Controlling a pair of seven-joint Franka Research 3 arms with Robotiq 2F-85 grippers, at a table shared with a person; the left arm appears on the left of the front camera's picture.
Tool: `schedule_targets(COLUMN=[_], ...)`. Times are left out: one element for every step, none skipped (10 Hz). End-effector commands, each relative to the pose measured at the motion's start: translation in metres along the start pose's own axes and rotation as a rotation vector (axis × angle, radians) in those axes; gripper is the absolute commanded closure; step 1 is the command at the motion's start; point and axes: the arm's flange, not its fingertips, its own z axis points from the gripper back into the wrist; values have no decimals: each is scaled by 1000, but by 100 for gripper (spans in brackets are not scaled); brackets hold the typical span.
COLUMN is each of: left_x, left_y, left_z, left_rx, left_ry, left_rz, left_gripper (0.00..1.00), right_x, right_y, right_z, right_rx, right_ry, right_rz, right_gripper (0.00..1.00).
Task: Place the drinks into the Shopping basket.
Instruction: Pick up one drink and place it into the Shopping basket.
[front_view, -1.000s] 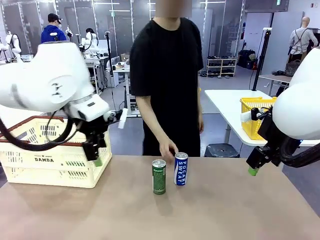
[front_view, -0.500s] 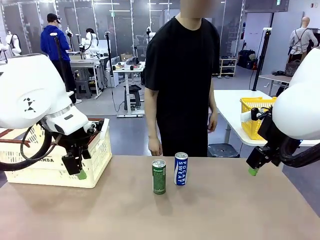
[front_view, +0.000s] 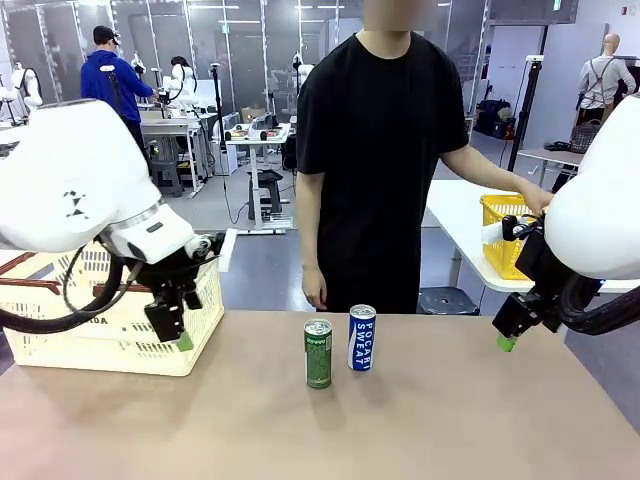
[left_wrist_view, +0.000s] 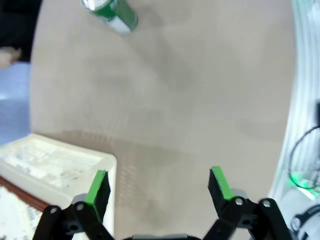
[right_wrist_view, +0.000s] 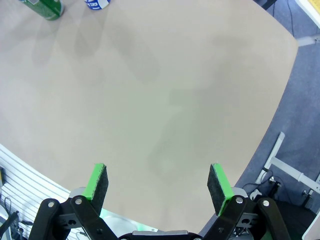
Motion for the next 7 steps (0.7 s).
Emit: schedule_targets(left_x=[33, 52, 71, 90, 106, 121, 135], left_y=[23, 31, 40, 49, 55, 60, 62], left_z=[-4, -8, -15, -23, -29, -35, -41], left_rx=[7, 4, -5, -19, -26, -34, -48], left_ry=[-33, -36, -37, -22, -26, -16, -4], left_rz=[-57, -86, -95, -91, -89, -71, -64], left_gripper=[1, 1, 1, 1, 1, 1, 1], right_x=[-1, -1, -1, -1, -1, -1, -1], right_y=[-1, -1, -1, -1, -1, -1, -1], right_z=[0, 0, 0, 0, 0, 0, 0], right_rx=[3, 3, 3, 3, 3, 3, 3], right_ry=[0, 0, 0, 0, 0, 0, 0], right_rz=[-2, -2, -2, -2, -2, -2, -2], right_gripper=[0, 0, 0, 0, 0, 0, 0])
